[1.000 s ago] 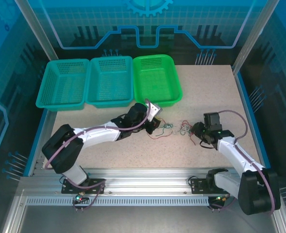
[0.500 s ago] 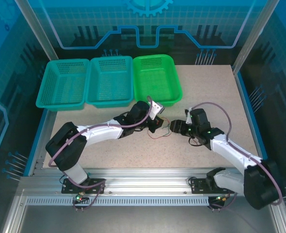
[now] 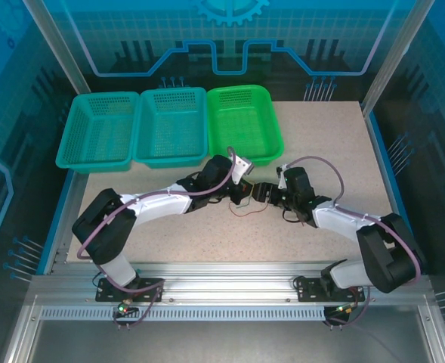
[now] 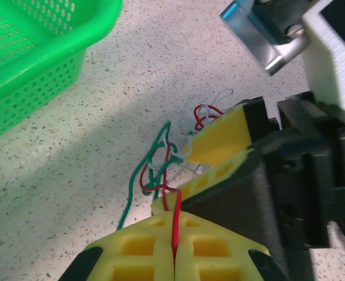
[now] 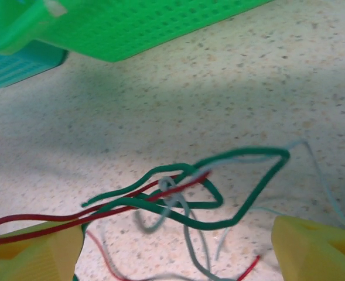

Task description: Untangle the cables

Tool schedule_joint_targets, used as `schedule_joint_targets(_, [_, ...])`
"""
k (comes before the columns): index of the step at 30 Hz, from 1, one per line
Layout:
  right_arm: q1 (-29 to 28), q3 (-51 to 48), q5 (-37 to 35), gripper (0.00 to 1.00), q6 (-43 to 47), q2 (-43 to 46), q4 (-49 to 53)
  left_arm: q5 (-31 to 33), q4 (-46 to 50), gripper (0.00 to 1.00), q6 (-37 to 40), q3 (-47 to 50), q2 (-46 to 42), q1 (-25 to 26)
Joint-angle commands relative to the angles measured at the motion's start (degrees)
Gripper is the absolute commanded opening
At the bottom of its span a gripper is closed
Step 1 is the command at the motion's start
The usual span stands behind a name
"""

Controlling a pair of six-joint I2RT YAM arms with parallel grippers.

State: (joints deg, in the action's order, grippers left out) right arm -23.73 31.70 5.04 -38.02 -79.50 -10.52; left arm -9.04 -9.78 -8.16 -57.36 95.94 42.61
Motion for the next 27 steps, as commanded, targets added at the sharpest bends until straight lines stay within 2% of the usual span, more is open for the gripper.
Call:
schedule_joint_targets(1, [-0.62,0.37,-3.96,0.86,1.36,-3.14,-1.71,-4.57,-2.15,0.0,-1.72,-0.87,-2.65,0.82])
schedule_joint_targets(3, [-0.53,0.42,-3.39,0.82,1.25,-4.6,-3.61,-6.09,-2.62,0.0,-2.26,-0.19,-3.7,0.89])
schedule_joint_targets(5, [-0.28,0.64,-2.79,0.68,0.8,-5.93,-4.57,-7.46,-2.56,0.0,-2.87,0.34,-5.01,0.87])
schedule_joint_targets(8, [0.33,0.86,-2.7,0.38,-0.17,-6.73,-4.51,-6.45,-1.16,0.0,-3.35,1.32,-7.38,0.88])
schedule_joint_targets(9, [0.64,1.07,-3.63,0.22,-0.78,-6.57,-3.36,-5.23,-0.25,0.0,-3.44,1.55,-8.19,0.85])
schedule_joint_targets(10, [0.98,1.17,-4.88,0.1,-1.48,-6.26,-1.73,-3.92,1.17,0.0,-3.53,1.43,-8.59,0.81])
schedule_joint_targets(11, [1.65,0.87,-5.74,0.03,-2.29,-5.63,-0.29,-1.99,3.59,0.0,-3.53,0.85,-9.04,0.82])
schedule_joint_targets(12, [2.39,0.34,-6.1,0.0,-3.02,-4.91,0.3,-0.21,6.08,0.04,-3.44,0.05,-9.12,0.79])
schedule_joint_targets(14, [4.36,-1.67,-6.93,0.0,-4.93,-2.71,0.98,2.29,10.17,0.1,-2.46,-0.87,-9.57,0.76])
schedule_joint_targets(16, [6.43,-3.39,-6.81,0.0,-6.34,-0.06,1.98,3.75,10.66,0.18,-2.21,0.1,-10.37,0.67])
schedule_joint_targets(18, [8.11,-4.55,-6.54,0.0,-6.89,3.47,3.9,5.0,10.46,0.21,-2.76,1.14,-11.01,0.5])
schedule_joint_targets(19, [8.55,-5.0,-6.73,0.0,-6.82,5.47,5.14,5.21,10.32,0.2,-3.04,1.63,-11.2,0.19])
schedule_joint_targets(22, [9.11,-5.18,-7.34,0.0,-5.79,11.1,9.25,5.41,10.54,0.01,-3.89,2.22,-10.88,-0.55])
schedule_joint_targets(27, [10.34,-4.9,-12.41,0.0,-5.12,19.1,16.19,5.41,11.43,0.0,-4.33,3.32,-12.01,-1.31])
